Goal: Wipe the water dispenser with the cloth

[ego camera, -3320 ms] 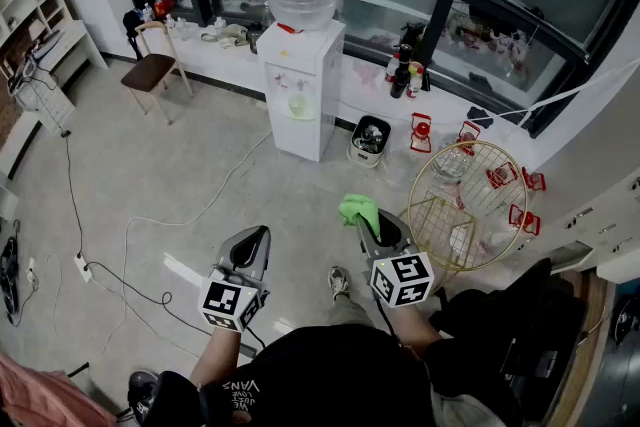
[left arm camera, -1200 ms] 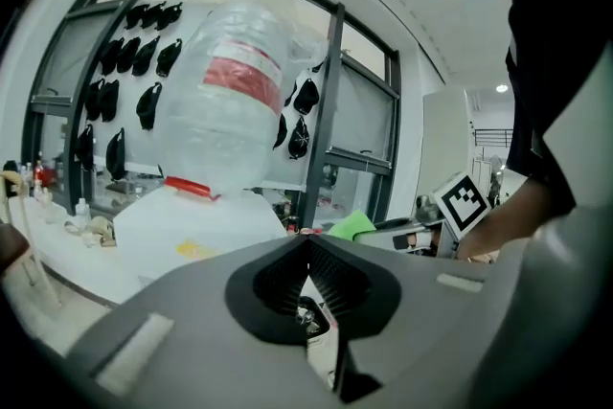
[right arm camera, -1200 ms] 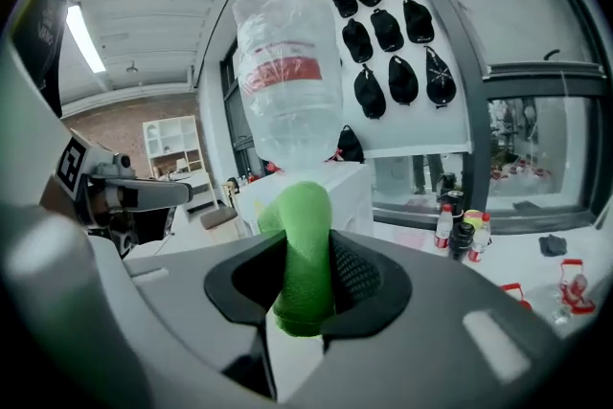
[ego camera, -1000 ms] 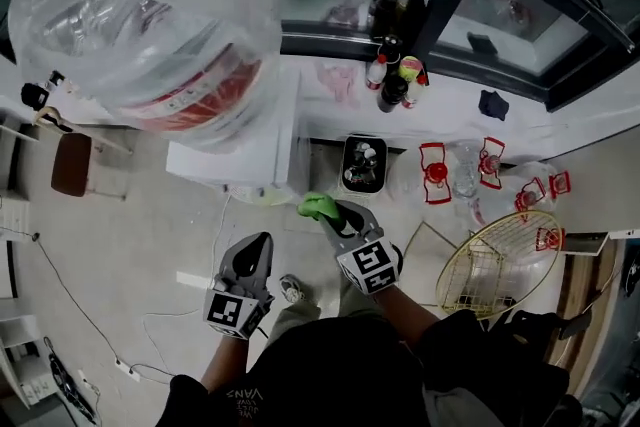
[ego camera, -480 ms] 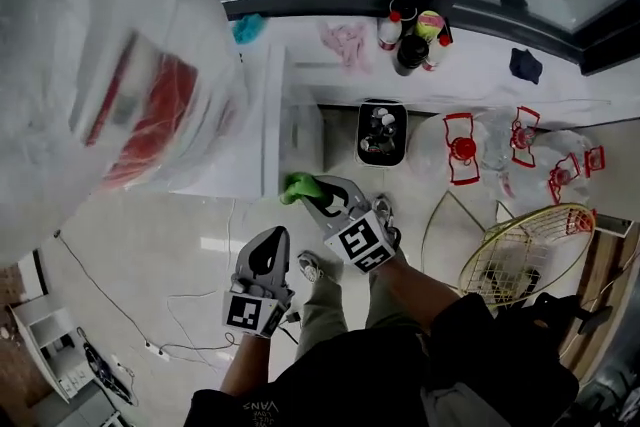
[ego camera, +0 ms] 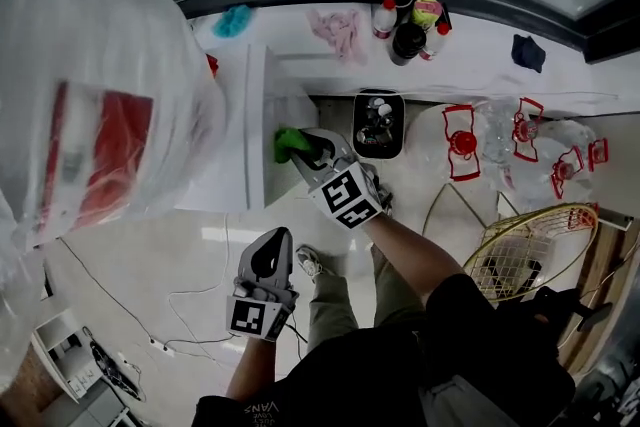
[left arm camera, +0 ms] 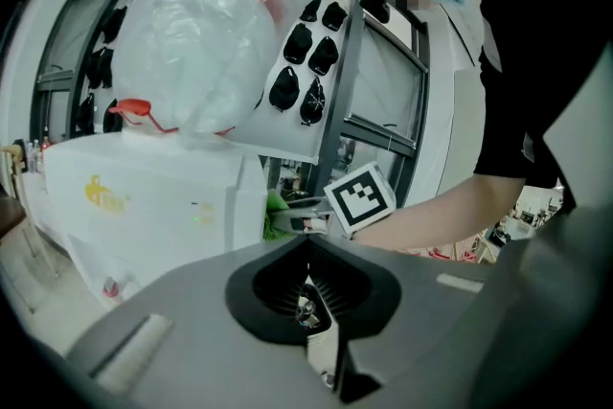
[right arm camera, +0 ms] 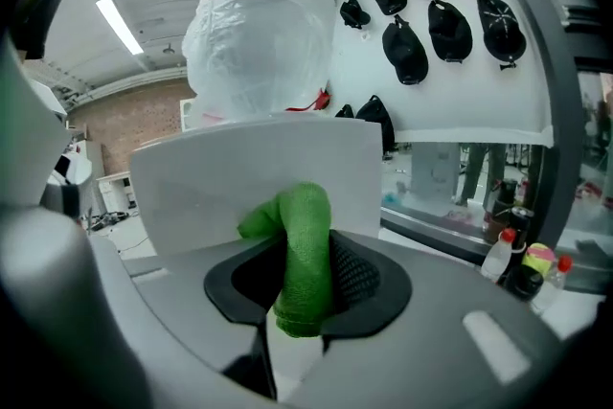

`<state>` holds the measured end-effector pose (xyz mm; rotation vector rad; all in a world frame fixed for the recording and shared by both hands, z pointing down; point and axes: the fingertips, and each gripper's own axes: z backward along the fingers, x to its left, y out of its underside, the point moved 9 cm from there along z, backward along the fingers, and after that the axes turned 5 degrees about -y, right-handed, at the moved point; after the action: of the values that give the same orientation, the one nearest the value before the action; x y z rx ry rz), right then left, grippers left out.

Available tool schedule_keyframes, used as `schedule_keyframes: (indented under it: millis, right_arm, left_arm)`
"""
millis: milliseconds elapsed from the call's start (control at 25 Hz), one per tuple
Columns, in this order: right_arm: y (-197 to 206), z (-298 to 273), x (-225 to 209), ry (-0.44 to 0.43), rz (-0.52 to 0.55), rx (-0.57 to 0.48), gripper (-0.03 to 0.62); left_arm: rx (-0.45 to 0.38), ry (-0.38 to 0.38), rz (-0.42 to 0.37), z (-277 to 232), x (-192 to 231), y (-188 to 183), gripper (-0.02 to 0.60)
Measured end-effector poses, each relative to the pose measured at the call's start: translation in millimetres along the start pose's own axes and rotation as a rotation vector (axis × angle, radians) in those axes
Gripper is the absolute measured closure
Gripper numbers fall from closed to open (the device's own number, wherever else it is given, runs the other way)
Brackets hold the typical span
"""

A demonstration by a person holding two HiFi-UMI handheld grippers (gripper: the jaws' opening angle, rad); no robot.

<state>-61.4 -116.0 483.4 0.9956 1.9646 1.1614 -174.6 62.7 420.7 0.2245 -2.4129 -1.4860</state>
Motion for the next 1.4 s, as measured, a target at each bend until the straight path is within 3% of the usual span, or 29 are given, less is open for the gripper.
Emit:
schedule_keyframes:
  millis: [400, 800, 1080, 1400]
  right_arm:
    - [-25, -47, -85, 0.104, 0.041, 0.014, 0.480]
    - [-36, -58, -115, 0.211, 0.043, 0.018, 0.480]
    - [-2, 1, -79, 0.207, 0.000, -0.019, 0.479]
    - [65, 50, 12, 0.110, -0.058, 0.003, 0.480]
  left_arm:
    - [0.010, -0.031, 0.030, -16, -2, 11, 0.580]
    - [0.027, -0.021, 0.031, -6, -3, 16, 0.580]
    - [0.037, 0.025, -0.017, 6, -4, 15, 0.580]
    - [0.040, 0.092, -0.092, 6, -17, 19, 0.580]
